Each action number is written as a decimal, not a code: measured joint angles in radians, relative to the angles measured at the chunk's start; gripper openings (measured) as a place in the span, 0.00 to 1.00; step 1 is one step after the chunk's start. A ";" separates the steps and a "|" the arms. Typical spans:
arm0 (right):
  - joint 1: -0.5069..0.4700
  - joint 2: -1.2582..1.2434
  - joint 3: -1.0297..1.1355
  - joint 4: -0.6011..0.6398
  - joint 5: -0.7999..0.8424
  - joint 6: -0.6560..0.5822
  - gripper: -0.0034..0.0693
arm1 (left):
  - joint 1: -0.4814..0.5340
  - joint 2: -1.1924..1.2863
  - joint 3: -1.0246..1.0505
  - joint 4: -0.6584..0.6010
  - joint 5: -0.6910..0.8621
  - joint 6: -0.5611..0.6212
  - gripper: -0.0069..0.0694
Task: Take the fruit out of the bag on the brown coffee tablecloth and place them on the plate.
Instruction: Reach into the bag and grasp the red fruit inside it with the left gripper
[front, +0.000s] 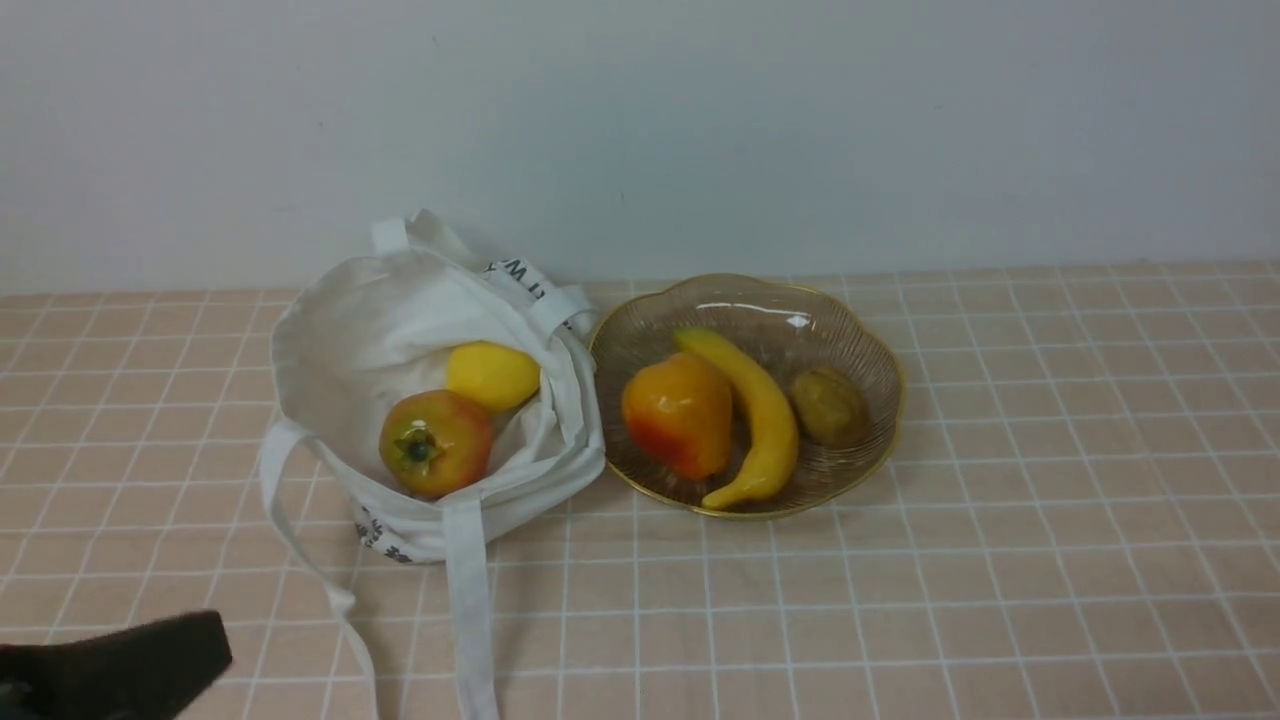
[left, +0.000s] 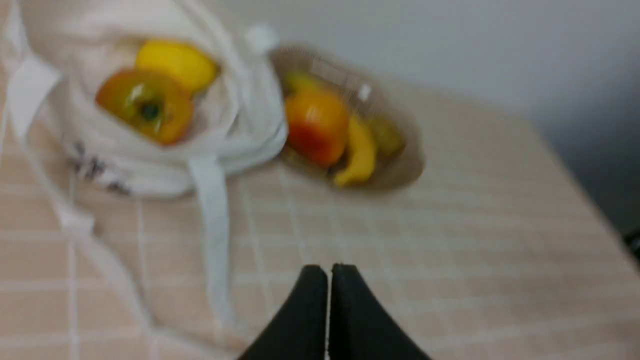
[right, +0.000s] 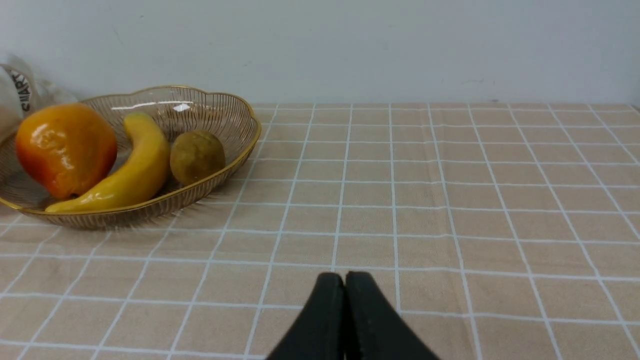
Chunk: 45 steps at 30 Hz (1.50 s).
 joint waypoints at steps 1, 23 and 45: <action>0.000 0.000 0.000 0.000 0.000 0.000 0.03 | 0.000 0.078 -0.040 0.057 0.079 0.000 0.08; 0.000 0.000 0.000 0.000 0.000 0.000 0.03 | -0.244 1.057 -0.817 0.474 0.238 -0.122 0.18; 0.000 0.000 0.000 0.000 0.000 0.000 0.03 | -0.280 1.411 -0.921 0.744 -0.003 -0.328 0.98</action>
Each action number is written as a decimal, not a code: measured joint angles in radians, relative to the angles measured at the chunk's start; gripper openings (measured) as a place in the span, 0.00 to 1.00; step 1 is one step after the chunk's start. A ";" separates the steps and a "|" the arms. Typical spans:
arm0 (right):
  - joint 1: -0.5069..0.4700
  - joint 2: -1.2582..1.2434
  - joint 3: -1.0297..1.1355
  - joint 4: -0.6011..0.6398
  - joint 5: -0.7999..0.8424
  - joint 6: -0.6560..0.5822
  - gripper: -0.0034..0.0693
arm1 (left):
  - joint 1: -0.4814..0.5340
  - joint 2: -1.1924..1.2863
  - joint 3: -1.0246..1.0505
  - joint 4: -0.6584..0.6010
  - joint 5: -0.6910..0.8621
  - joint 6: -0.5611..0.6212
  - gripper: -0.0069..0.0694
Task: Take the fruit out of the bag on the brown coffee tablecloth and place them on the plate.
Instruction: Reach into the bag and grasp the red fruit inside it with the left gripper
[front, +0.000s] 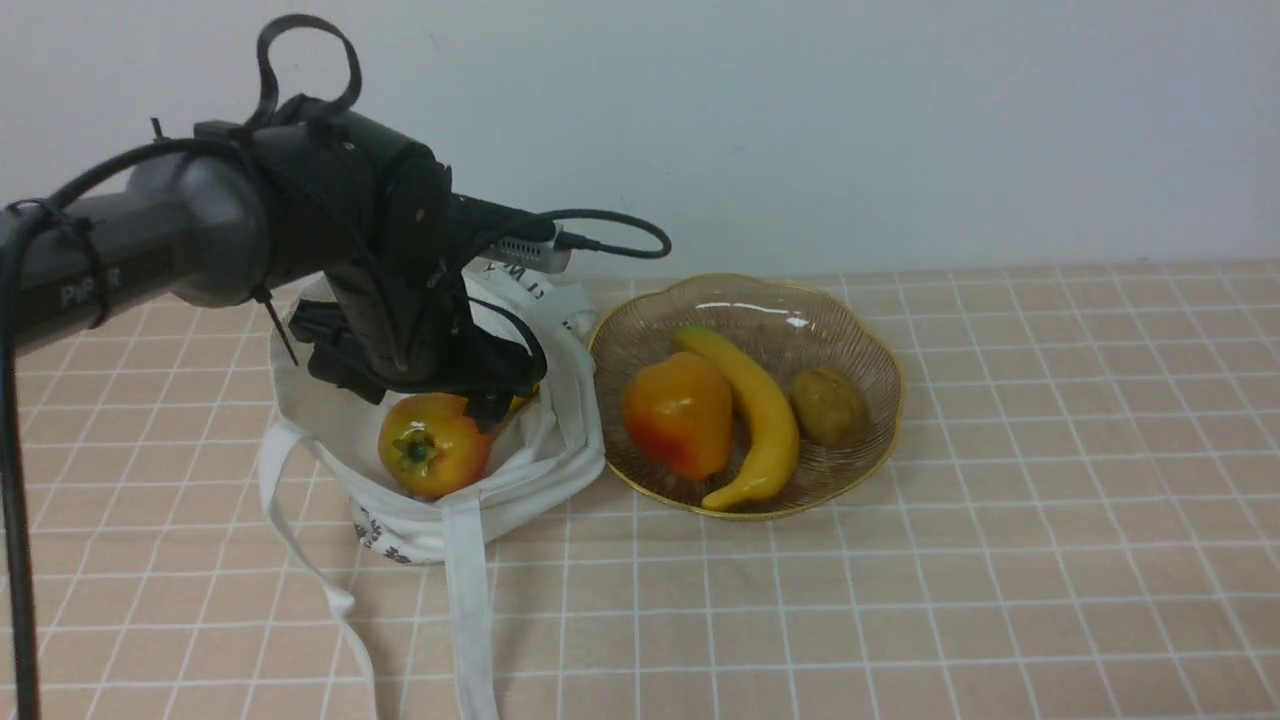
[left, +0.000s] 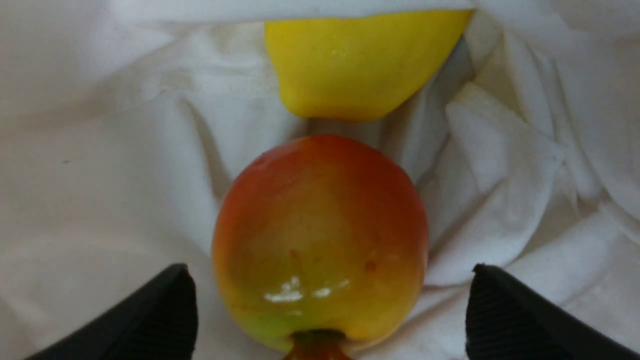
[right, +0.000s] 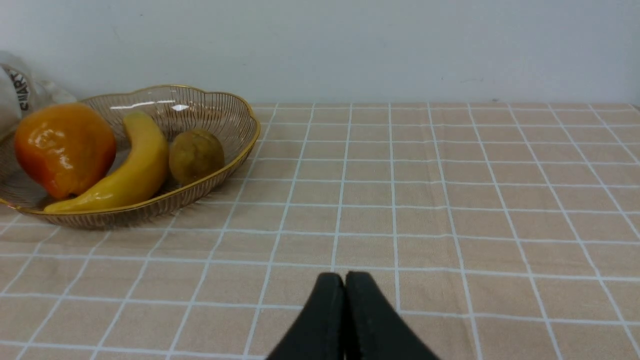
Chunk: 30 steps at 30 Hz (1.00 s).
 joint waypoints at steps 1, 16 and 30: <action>0.000 0.000 0.000 0.000 0.000 0.000 0.03 | -0.001 0.008 0.000 0.000 -0.010 0.000 0.98; 0.000 0.000 0.000 0.000 0.000 0.000 0.03 | -0.001 0.078 -0.010 0.022 -0.031 -0.021 0.88; 0.000 0.000 0.000 0.000 0.000 0.000 0.03 | -0.001 -0.011 -0.051 0.064 0.165 -0.033 0.88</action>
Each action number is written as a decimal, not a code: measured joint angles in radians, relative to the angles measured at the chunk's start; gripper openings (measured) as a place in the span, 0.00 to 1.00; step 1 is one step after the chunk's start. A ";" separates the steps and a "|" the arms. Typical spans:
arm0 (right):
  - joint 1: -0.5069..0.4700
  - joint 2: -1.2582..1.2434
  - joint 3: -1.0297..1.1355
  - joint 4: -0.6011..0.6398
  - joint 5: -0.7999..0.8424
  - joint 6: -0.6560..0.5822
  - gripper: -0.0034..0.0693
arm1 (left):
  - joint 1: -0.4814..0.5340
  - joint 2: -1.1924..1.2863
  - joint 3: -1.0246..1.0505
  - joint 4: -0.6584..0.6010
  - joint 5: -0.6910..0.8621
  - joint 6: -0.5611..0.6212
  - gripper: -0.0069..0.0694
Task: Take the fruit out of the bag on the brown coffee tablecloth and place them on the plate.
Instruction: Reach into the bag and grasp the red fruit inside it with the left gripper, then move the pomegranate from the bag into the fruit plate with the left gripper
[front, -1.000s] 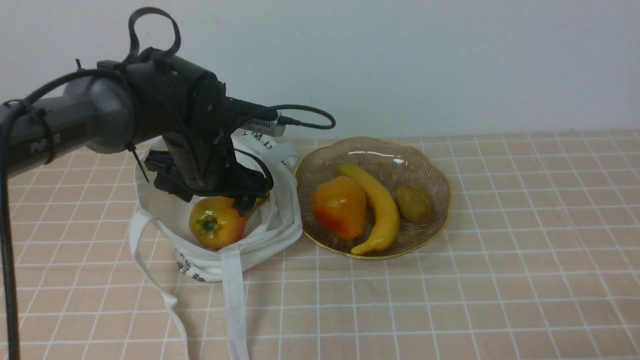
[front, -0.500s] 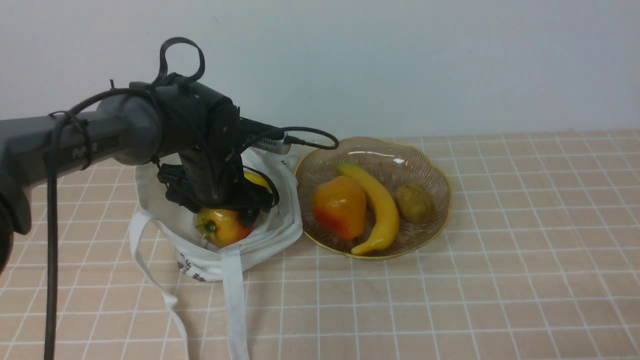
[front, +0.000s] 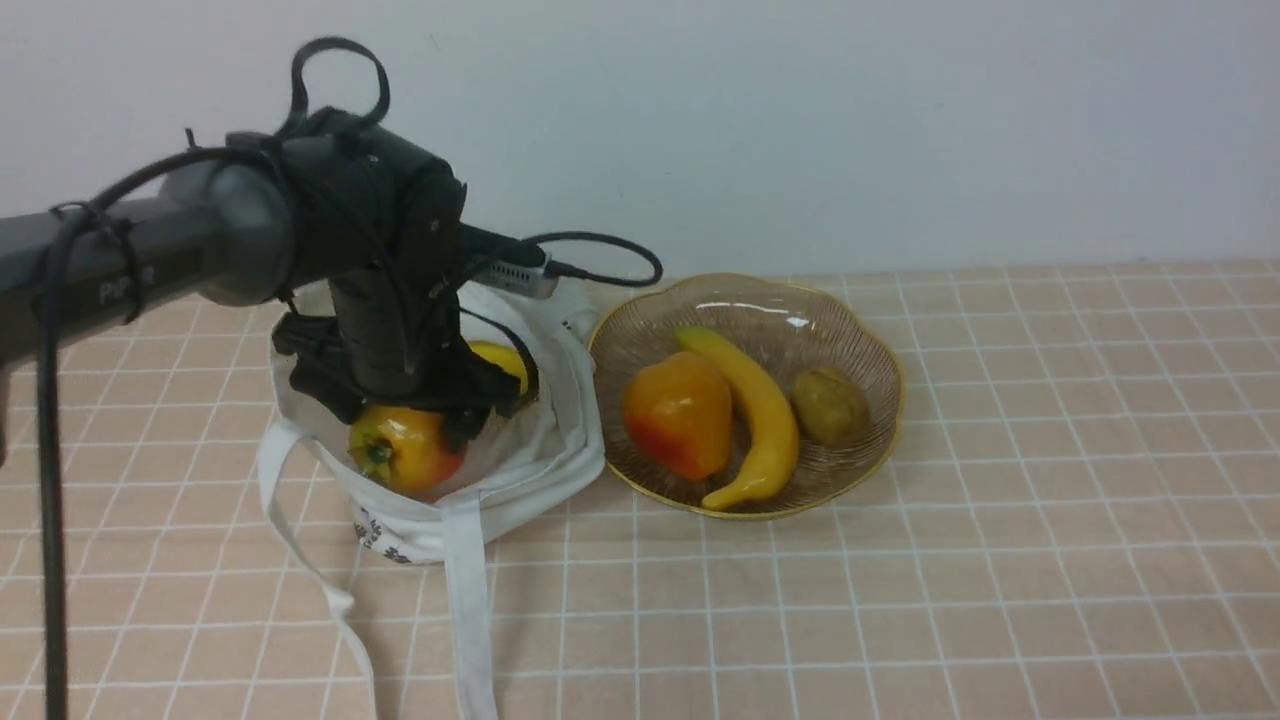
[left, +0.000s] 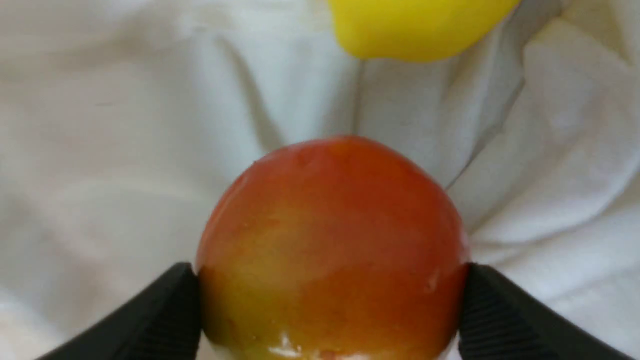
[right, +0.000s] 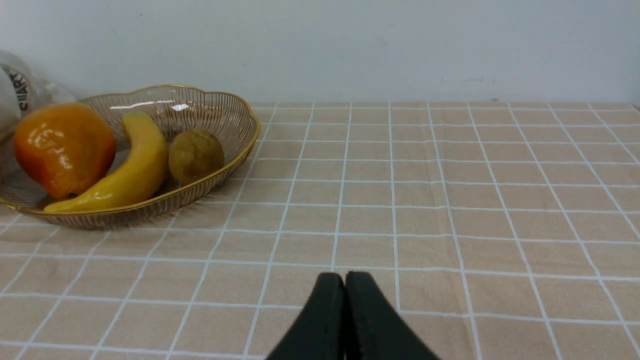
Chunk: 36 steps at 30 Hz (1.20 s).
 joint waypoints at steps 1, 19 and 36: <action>0.000 0.000 0.000 0.000 0.000 0.000 0.03 | 0.000 -0.025 -0.018 0.003 0.027 0.003 0.88; 0.000 0.000 0.000 0.000 0.000 0.000 0.03 | -0.108 -0.061 -0.164 -0.367 -0.187 0.007 0.88; 0.000 0.000 0.000 0.000 0.000 0.000 0.03 | -0.221 0.141 -0.164 -0.449 -0.492 0.076 0.96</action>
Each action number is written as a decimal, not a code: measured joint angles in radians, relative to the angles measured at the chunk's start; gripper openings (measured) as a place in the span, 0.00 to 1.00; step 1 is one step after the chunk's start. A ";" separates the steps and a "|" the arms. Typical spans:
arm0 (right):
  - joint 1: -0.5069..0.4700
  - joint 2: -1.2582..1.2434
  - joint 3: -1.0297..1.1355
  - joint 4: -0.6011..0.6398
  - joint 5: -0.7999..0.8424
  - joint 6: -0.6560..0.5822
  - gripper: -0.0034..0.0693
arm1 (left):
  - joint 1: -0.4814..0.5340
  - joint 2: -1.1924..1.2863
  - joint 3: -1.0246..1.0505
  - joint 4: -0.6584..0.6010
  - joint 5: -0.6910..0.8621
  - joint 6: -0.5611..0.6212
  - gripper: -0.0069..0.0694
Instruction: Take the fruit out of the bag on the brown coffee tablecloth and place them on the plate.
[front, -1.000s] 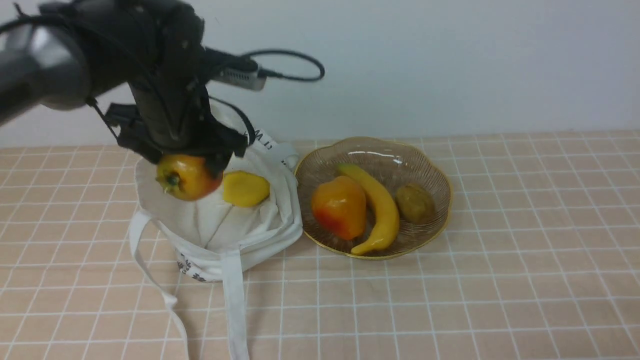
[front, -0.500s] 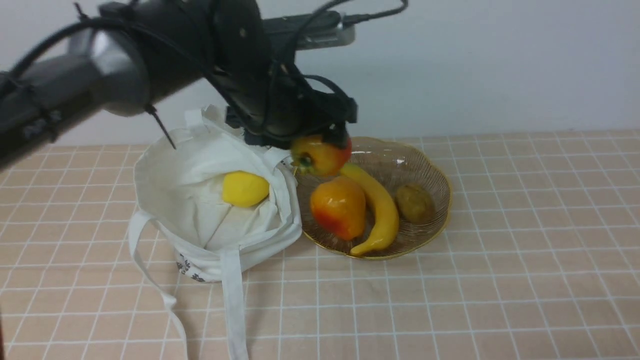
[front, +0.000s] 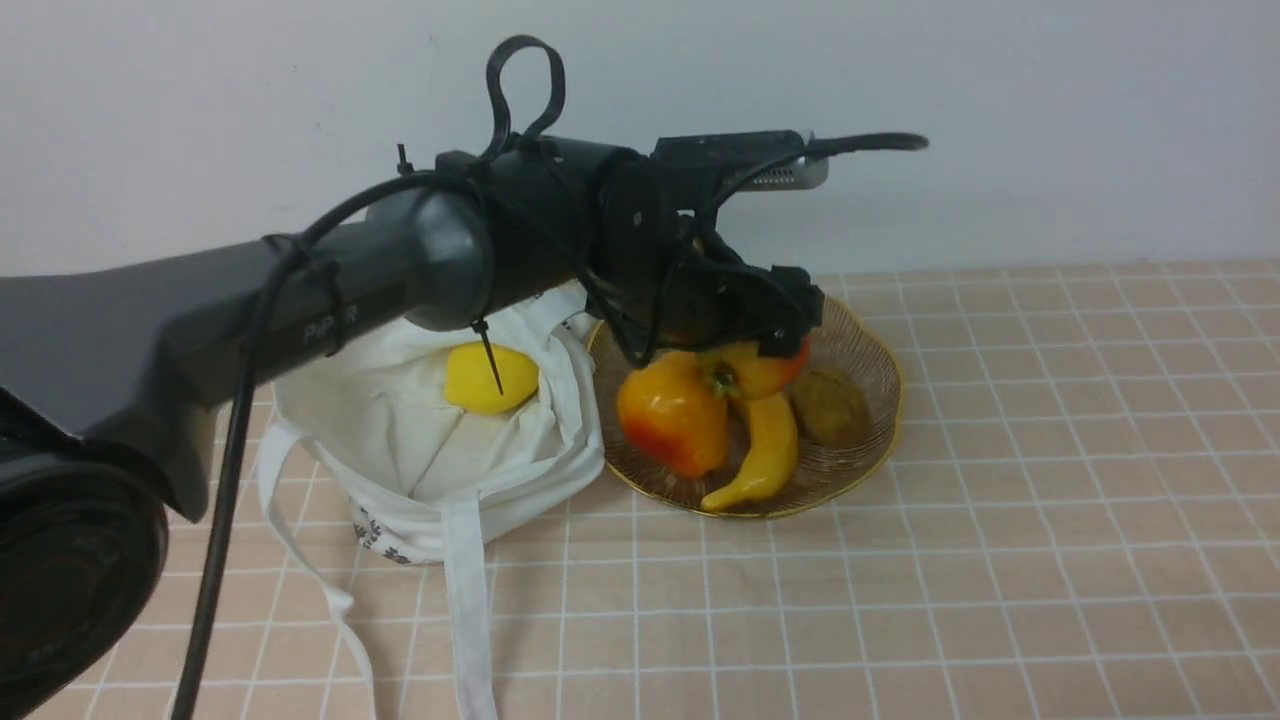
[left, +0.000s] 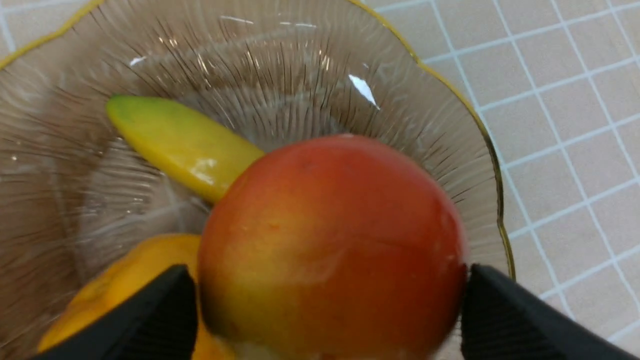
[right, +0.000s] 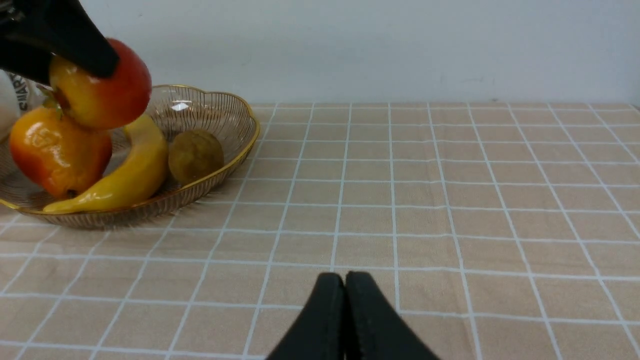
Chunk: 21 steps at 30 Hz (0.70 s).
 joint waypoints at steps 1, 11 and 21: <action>0.000 0.000 0.000 0.000 0.000 0.000 0.03 | 0.000 0.001 0.000 -0.001 -0.001 0.001 0.97; 0.000 0.000 0.000 0.000 0.000 0.000 0.03 | 0.000 0.000 -0.075 -0.005 0.049 0.022 0.96; 0.000 0.000 0.000 0.000 0.000 0.000 0.03 | 0.000 -0.122 -0.356 0.142 0.532 0.149 0.32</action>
